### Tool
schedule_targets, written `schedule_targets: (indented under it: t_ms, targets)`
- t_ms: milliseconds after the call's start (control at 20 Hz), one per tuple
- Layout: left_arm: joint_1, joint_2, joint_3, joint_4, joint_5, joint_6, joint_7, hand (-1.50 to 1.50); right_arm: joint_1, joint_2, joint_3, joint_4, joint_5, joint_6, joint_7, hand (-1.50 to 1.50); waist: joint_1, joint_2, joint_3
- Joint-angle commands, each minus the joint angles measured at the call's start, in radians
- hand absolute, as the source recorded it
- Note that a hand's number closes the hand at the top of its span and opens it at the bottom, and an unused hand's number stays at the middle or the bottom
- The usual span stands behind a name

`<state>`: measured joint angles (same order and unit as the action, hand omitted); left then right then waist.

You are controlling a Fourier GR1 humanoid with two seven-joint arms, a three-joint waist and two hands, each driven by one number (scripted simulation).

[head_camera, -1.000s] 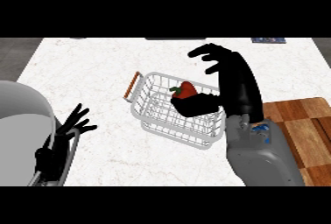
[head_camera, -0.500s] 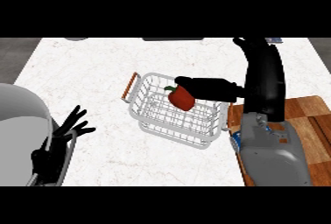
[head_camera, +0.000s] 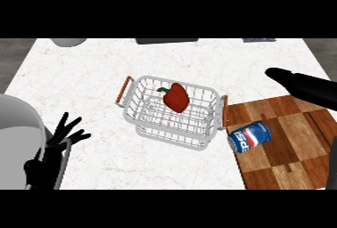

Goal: Pick the bell pepper from the cutting board and place it in the tiered basket

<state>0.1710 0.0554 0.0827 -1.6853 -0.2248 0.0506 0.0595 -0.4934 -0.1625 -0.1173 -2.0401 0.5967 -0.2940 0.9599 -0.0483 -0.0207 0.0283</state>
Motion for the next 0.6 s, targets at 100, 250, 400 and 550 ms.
schedule_targets:
  t_ms: [100,250,400,550]
  targets:
    - [0.062,-0.053,-0.024,0.087,0.044,0.027,0.036,0.0,0.179,-0.109,-0.216,-0.213,-0.233,0.107,0.033,-1.5,-0.042,0.006,-0.025]
    - [0.057,-0.053,-0.012,0.104,0.051,0.023,0.02,0.0,0.242,-0.166,-0.325,-0.221,-0.374,0.17,0.003,-1.5,-0.045,0.01,-0.025]
    - [0.055,-0.053,0.024,0.077,0.057,0.012,0.052,0.0,0.315,-0.196,-0.426,-0.244,-0.524,0.23,-0.027,-1.5,-0.056,0.006,-0.023]
    - [0.082,-0.053,0.005,0.079,0.065,0.019,0.014,0.0,0.355,-0.228,-0.538,-0.215,-0.676,0.287,-0.08,-1.5,-0.061,0.004,-0.023]
